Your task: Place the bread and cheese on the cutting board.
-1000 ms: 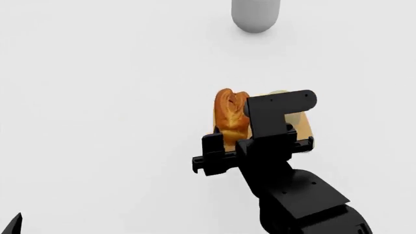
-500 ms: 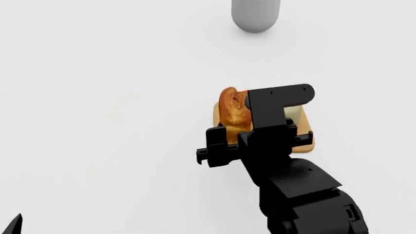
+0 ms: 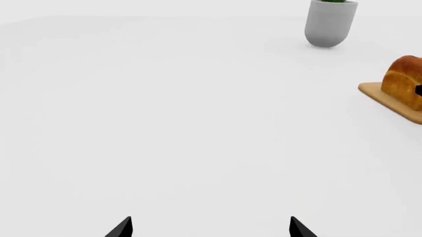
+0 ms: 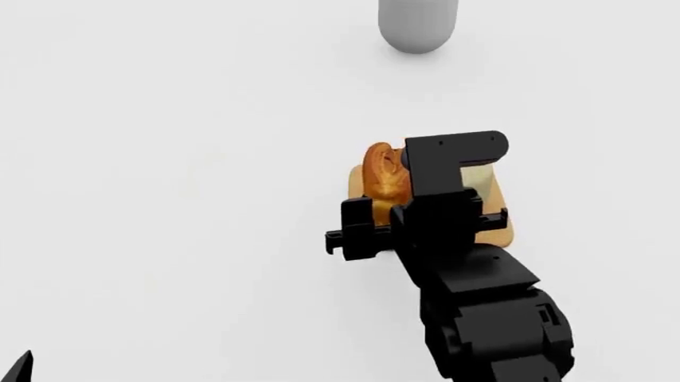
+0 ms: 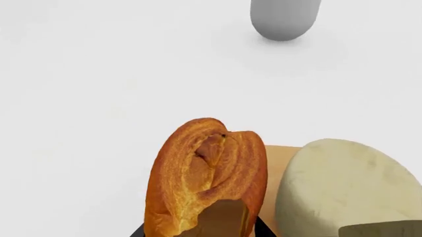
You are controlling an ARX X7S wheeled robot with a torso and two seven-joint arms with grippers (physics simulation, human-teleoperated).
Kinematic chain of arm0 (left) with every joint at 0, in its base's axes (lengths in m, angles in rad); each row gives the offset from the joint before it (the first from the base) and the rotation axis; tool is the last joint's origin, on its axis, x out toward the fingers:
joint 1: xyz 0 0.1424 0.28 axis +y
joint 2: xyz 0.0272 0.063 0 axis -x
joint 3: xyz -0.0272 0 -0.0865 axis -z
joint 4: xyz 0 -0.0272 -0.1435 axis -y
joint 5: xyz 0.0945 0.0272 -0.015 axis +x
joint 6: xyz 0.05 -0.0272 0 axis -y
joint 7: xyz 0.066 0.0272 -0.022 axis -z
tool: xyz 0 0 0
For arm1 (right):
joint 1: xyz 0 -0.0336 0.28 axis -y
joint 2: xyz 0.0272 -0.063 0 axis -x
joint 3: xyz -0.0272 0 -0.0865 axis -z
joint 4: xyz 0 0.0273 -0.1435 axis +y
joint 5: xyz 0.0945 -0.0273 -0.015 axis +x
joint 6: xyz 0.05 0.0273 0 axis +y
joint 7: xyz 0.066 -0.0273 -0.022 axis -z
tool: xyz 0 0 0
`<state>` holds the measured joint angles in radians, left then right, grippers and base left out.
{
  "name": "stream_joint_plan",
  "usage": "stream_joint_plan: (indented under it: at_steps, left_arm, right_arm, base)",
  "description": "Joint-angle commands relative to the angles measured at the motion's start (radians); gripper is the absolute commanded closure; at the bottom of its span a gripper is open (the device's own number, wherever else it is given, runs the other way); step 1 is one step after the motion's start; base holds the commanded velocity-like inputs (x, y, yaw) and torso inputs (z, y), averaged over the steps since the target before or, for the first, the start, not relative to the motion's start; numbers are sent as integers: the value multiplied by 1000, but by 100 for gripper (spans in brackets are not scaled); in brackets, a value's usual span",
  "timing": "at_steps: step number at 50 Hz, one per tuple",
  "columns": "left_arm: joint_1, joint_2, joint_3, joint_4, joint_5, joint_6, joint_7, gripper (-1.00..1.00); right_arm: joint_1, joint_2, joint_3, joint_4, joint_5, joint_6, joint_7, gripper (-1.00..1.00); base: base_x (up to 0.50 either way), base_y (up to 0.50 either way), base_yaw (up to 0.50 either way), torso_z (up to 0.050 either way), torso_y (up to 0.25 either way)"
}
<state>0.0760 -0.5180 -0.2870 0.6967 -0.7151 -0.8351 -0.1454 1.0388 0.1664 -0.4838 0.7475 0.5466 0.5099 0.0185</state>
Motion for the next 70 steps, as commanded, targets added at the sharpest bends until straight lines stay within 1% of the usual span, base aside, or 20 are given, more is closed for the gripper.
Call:
stream_joint_plan:
  at_steps: [1, 6, 7, 21, 32, 39, 44, 48, 50, 54, 58, 64, 68, 69, 70]
  left_arm:
    - [7, 20, -26, 7, 21, 10, 17, -100]
    - [8, 21, -17, 4, 25, 14, 16, -100]
    - [7, 21, -16, 4, 26, 14, 15, -100]
    - [10, 20, -15, 9, 19, 14, 9, -100]
    - [8, 23, -8, 6, 17, 18, 8, -100]
    - [2, 22, -5, 8, 12, 14, 2, -100]
    - [-3, 21, -7, 14, 1, 4, -5, -100]
    - [-12, 18, -7, 24, -9, -10, -15, -100]
    - [-15, 19, -5, 25, -12, -13, -18, -100]
    - [-30, 17, 4, 35, -19, -29, -29, -100]
    - [-52, 9, -4, 48, -42, -53, -44, -100]
    - [-58, -3, -2, 51, -41, -60, -47, -100]
    - [-132, -42, -25, 74, -96, -134, -80, -100]
    - [-158, -68, -18, 86, -99, -154, -83, -100]
    - [-183, -69, -41, 86, -143, -189, -99, -100]
  right_arm:
    - [-27, -17, 1, -25, -58, 26, -28, 100]
    - [-44, -3, 8, -103, -41, 61, -5, 100]
    - [-48, -2, 9, -108, -40, 58, -3, -100]
    - [-121, 40, 27, -295, 12, 132, 41, -100]
    - [-191, 98, 54, -472, 53, 194, 100, -100]
    - [-252, 132, 81, -604, 98, 238, 139, -100]
    - [-306, 182, 107, -754, 140, 287, 179, -100]
    - [-353, 235, 155, -906, 194, 334, 225, -100]
    - [-365, 252, 160, -951, 198, 345, 242, -100]
    - [-412, 291, 206, -1063, 249, 377, 278, -100]
    - [-426, 329, 260, -1142, 295, 406, 311, -100]
    - [-447, 411, 404, -1270, 435, 478, 372, -100]
    - [-504, 489, 516, -1378, 535, 498, 391, -100]
    - [-524, 516, 531, -1404, 543, 504, 391, -100]
    - [-534, 524, 551, -1413, 564, 507, 396, -100]
  base:
    - [0, 0, 0, 0, 0]
    - [0, 0, 0, 0, 0]
    - [0, 0, 0, 0, 0]
    - [0, 0, 0, 0, 0]
    - [0, 0, 0, 0, 0]
    - [0, 0, 0, 0, 0]
    - [0, 0, 0, 0, 0]
    - [0, 0, 0, 0, 0]
    - [0, 0, 0, 0, 0]
    - [0, 0, 0, 0, 0]
    - [0, 0, 0, 0, 0]
    - [0, 0, 0, 0, 0]
    - [0, 0, 0, 0, 0]
    - [0, 0, 0, 0, 0]
    - [0, 0, 0, 0, 0]
